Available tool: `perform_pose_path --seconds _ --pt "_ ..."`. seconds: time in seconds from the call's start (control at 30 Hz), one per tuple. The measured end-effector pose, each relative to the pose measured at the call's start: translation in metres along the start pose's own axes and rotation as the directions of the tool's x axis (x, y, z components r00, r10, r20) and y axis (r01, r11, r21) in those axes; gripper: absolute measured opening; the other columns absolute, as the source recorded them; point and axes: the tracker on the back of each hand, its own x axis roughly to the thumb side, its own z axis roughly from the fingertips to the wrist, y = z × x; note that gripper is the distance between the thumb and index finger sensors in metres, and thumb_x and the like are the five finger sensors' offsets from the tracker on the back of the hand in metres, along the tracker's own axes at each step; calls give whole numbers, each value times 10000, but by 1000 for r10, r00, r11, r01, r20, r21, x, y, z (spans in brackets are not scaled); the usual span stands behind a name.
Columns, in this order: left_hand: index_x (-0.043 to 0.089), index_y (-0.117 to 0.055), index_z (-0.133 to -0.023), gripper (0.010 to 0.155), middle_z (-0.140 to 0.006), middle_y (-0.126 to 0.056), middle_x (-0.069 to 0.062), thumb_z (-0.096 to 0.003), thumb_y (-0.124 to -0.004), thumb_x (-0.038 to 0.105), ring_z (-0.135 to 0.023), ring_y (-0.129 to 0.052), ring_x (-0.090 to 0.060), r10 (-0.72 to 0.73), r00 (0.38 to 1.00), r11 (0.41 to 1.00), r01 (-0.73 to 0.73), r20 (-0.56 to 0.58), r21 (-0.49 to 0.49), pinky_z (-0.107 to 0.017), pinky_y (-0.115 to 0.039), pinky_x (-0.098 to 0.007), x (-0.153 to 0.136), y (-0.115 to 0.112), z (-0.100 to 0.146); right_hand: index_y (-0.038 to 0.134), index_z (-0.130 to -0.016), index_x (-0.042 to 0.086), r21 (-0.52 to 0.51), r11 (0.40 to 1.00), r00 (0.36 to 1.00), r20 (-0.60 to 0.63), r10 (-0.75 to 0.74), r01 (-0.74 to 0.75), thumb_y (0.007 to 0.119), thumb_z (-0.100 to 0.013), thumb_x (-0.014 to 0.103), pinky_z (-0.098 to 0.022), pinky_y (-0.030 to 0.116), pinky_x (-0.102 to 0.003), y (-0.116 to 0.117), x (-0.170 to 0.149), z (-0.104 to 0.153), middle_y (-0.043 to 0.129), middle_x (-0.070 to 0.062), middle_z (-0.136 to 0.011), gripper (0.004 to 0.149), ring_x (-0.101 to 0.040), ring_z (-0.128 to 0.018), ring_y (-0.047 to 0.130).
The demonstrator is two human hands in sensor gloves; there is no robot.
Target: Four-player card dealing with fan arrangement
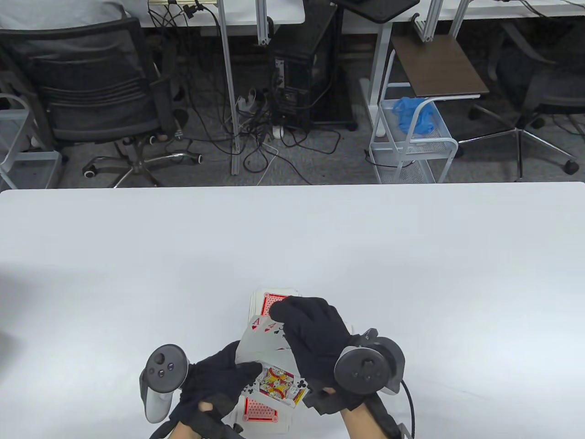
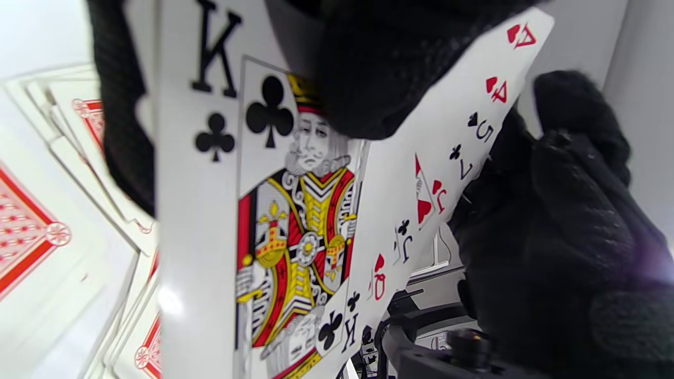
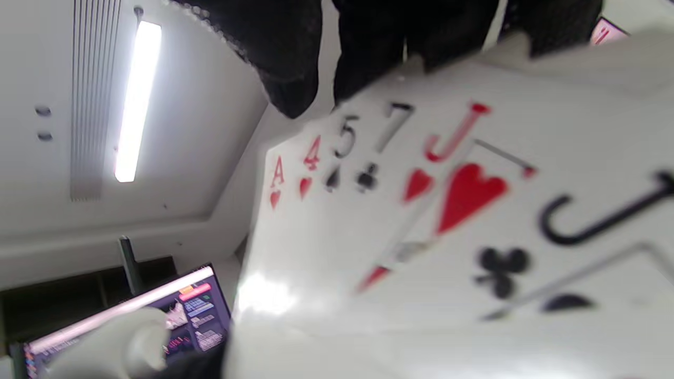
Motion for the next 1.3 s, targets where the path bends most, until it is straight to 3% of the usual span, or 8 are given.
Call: perform_pose_path --seconds 0.17,0.2,0.27,0.33,0.43,0.57,0.9,1.3 --pt "166 -903 -865 433 -740 -1103 -87 -448 -915 281 -511 -1207 -327 -8 1000 1000 7 -15 -11 -326 -1059 -385 -3 2 -1 823 -1000 200 136 989 998 -12 59 -57 685 -605 147 -641 541 -787 -1 5 -4 668 -287 -1122 422 -572 -961 681" --pt "173 -902 -866 432 -737 -1107 -84 -448 -915 282 -518 -1203 -329 -18 1000 1000 18 -3 -26 -331 -1056 -389 -2 1 -1 824 -1015 175 185 979 995 -45 90 -80 689 -606 141 -641 526 -793 0 5 -5 642 -307 -1137 431 -597 -971 644" --pt "168 -899 -870 437 -747 -1097 -85 -450 -913 285 -521 -1204 -323 -26 1000 999 26 1 -27 -333 -1056 -388 -1 1 -1 757 -1057 248 260 953 977 -105 188 -155 665 -623 166 -654 499 -798 1 3 -5 562 -327 -1180 451 -616 -1001 580" --pt "171 -898 -869 434 -740 -1103 -85 -451 -913 285 -518 -1205 -323 3 1000 1000 -3 -13 -20 -332 -1057 -386 -3 2 -1 759 -1051 262 241 961 982 -95 163 -136 663 -622 166 -654 503 -796 -2 -1 -4 563 -319 -1185 450 -613 -1001 584" --pt "160 -897 -868 434 -742 -1097 -92 -452 -913 283 -513 -1204 -327 74 996 997 -74 -40 7 -328 -1057 -387 -7 5 0 813 -1013 202 152 988 995 -97 -2 17 668 -612 132 -644 505 -802 -9 -5 -3 596 -333 -1159 432 -619 -986 600" --pt "165 -895 -869 433 -739 -1100 -87 -454 -911 289 -518 -1203 -324 134 990 991 -133 -43 24 -332 -1055 -387 -9 10 0 828 -991 211 144 987 992 -100 83 -68 671 -608 139 -644 522 -796 -16 -5 -3 642 -310 -1143 420 -599 -978 640" --pt "161 -883 -877 435 -747 -1092 -91 -462 -906 289 -528 -1199 -324 237 970 970 -234 -50 60 -339 -1055 -386 -14 16 2 844 -981 194 198 979 989 -128 76 -50 684 -600 130 -641 523 -798 -12 -11 -3 655 -310 -1134 418 -601 -974 642" --pt "190 -894 -871 425 -755 -1090 -77 -459 -907 294 -547 -1183 -337 150 987 989 -149 -49 23 -359 -1031 -415 -12 15 0 773 -1064 240 270 959 985 -117 123 -88 679 -611 138 -649 502 -806 -4 -13 -3 612 -319 -1161 474 -614 -985 621"
